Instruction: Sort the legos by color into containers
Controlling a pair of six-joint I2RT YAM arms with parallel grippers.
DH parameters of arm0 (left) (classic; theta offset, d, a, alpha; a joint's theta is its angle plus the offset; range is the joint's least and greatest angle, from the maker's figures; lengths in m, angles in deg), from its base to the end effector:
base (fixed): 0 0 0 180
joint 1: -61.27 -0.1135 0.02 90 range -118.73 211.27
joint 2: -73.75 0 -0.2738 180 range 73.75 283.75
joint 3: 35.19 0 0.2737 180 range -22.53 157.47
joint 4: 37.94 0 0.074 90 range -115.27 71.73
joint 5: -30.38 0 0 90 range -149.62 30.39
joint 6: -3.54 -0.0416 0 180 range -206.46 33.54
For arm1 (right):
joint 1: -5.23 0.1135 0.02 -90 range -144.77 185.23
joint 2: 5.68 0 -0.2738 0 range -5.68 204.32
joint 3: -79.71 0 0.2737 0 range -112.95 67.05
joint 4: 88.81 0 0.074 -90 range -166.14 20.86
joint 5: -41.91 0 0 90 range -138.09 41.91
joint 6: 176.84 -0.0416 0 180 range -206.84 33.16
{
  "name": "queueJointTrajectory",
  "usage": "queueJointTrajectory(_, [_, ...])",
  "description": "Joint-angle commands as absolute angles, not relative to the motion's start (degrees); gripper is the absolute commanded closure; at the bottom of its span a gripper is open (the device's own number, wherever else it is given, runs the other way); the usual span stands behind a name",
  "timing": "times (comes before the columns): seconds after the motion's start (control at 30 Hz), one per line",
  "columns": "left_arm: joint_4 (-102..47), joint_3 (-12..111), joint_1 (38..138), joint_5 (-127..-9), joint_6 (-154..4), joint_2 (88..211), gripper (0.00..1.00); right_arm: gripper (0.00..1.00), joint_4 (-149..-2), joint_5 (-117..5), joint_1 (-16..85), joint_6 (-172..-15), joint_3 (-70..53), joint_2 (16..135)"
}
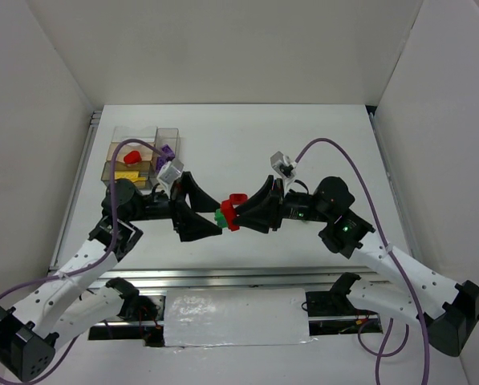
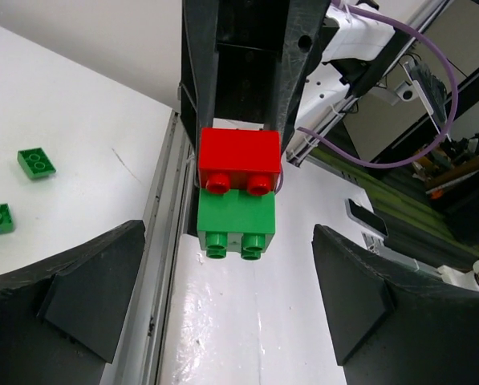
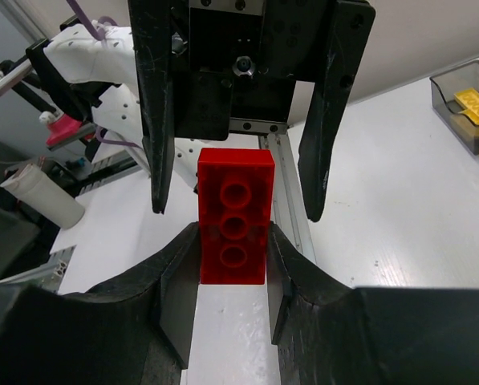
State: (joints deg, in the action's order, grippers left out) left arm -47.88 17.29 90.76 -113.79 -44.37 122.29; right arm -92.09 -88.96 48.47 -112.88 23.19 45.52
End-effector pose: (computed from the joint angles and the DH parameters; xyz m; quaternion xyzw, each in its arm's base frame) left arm 0.1638 -0.1314 0.3611 0.2961 0.5849 -0.6377 0.4045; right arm 0.1454 0.1741 0.3680 -0.3531 0.5646 0.5911 0.4551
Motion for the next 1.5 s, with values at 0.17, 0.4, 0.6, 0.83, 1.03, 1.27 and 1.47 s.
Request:
queueJointTrajectory(0.17, [-52.7, 19.9, 92.6, -114.5, -45.2, 123.2, 0.43, 1.0, -97.3, -89.0, 48.4, -114.6, 21.3, 46.1])
queueJointTrajectory(0.4, [-34.7, 24.9, 92.5, -103.2, -53.1, 122.8, 1.0, 1.0, -98.3, -86.9, 45.2, -114.6, 24.1, 43.8])
queueJointTrajectory(0.6, [-31.7, 26.0, 91.9, -96.9, -54.8, 121.7, 1.0, 1.0, -103.1, -95.0, 31.2, -121.0, 30.0, 40.4])
queueJointTrajectory(0.83, [-20.5, 31.3, 85.2, -79.6, -53.7, 126.6, 1.0, 1.0, -93.4, -89.6, 28.2, -115.8, 29.3, 35.8])
queueJointTrajectory(1.03, [-7.0, 43.3, 65.4, -64.7, -47.6, 143.8, 1.0, 1.0, -87.8, -85.6, 28.3, -115.7, 28.8, 33.9])
queueJointTrajectory(1.27, [-13.3, 62.0, 52.1, -63.5, -41.1, 174.9, 1.0, 1.0, -91.7, -84.6, 28.5, -120.9, 31.2, 35.2])
queueJointTrajectory(1.47, [-6.2, 93.4, 50.9, -62.6, -46.9, 197.8, 0.99, 1.0, -95.0, -87.0, 29.6, -123.0, 33.0, 36.2])
